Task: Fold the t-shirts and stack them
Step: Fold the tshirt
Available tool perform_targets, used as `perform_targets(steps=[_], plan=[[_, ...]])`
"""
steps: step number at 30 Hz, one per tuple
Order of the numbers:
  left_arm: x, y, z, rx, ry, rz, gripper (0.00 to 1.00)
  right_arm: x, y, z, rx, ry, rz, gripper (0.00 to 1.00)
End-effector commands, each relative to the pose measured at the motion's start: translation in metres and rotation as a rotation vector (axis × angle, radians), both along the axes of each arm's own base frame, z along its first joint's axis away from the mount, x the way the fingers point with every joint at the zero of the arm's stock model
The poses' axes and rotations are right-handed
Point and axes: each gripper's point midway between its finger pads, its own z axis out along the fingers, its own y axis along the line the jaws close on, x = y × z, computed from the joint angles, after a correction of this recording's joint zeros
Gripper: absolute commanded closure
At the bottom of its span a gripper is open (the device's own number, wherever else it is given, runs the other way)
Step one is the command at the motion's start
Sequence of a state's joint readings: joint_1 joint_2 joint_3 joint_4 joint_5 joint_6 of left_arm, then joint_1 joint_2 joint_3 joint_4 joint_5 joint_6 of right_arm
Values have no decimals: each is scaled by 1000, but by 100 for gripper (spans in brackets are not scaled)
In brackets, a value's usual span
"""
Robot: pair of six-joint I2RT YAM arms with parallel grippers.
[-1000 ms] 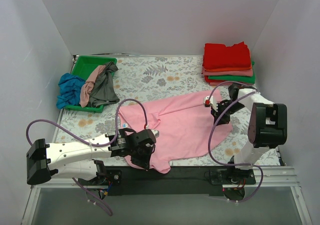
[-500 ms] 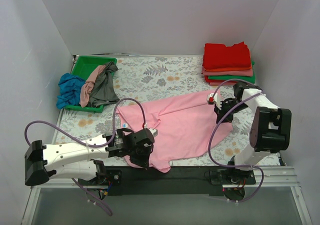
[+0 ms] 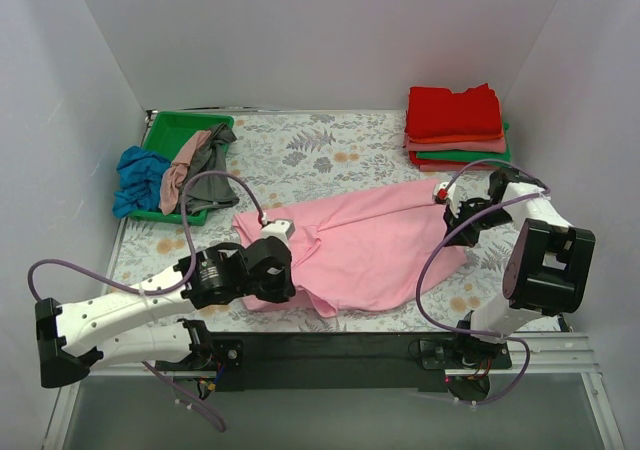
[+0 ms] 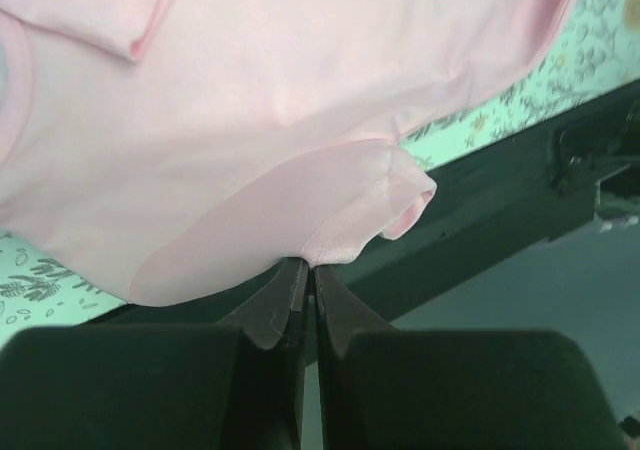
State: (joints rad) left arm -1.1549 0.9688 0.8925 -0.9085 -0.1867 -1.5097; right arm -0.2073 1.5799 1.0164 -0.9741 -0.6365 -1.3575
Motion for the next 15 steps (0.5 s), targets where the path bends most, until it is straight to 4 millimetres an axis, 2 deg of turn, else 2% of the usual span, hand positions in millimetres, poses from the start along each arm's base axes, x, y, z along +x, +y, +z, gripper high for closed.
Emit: perform_targets(steps=[1, 6, 15], plan=[[31, 3, 28, -55, -130, 105, 100, 4, 2, 9, 57, -19, -40, 99], [44, 2, 36, -65, -169, 111, 100, 10, -3, 10, 60, -31, -73, 99], [80, 10, 42, -56, -238, 151, 100, 22, -9, 11, 74, -52, -131, 99]])
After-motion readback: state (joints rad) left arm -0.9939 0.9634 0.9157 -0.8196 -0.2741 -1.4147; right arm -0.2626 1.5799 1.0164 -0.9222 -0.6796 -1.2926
